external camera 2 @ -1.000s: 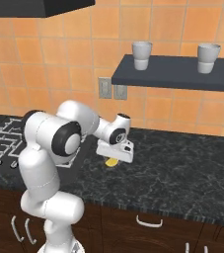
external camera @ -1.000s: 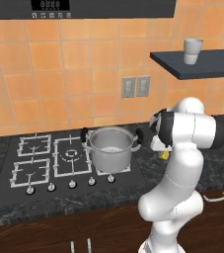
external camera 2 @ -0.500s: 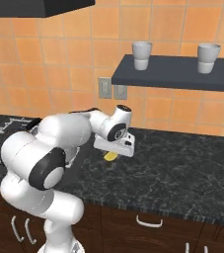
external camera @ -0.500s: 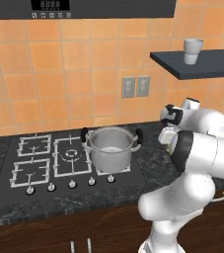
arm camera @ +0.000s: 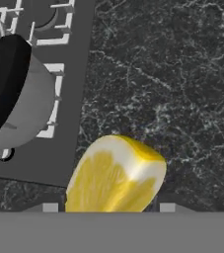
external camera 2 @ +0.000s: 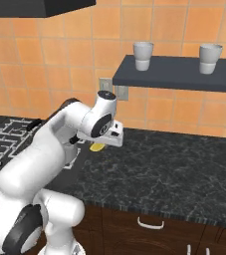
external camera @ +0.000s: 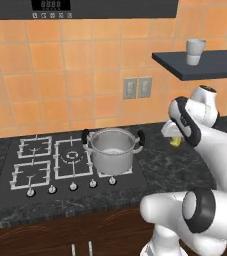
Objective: Put the eggplant and lemon wedge in the pot. Retrieve the spatula and lightly stir the vegetables in the pot.
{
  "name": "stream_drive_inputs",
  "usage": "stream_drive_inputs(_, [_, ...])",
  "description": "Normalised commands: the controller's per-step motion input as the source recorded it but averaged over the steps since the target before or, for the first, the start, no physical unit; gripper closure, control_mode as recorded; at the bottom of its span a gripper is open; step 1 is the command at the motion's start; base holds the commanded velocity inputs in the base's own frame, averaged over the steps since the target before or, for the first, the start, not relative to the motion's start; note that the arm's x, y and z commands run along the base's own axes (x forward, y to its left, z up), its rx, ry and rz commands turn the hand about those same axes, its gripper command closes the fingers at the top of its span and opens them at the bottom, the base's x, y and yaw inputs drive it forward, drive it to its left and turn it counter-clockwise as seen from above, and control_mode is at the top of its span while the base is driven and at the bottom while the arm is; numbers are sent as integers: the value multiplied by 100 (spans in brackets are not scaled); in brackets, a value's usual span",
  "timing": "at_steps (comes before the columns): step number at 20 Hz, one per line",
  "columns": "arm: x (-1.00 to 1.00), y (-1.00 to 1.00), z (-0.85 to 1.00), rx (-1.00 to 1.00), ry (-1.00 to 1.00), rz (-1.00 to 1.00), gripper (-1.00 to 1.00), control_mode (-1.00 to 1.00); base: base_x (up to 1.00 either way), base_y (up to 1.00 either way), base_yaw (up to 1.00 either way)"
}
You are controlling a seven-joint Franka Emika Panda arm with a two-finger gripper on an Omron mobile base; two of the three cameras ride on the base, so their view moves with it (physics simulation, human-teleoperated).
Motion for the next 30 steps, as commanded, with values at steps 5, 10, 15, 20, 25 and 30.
stream_drive_inputs(5, [-19,81,96,-1,-5,0,100,-100,0,0,0])
stream_drive_inputs(10, [3,97,50,-1,-3,0,100,-100,0,0,0])
stream_drive_inputs(15, [35,100,-5,0,0,0,100,-100,0,0,0])
stream_drive_inputs(20, [57,71,-33,-4,0,0,100,-100,0,0,0])
stream_drive_inputs(25, [32,20,-57,-11,0,0,100,-100,0,0,0])
stream_drive_inputs(30, [19,0,-59,-8,0,-2,100,-100,0,0,0])
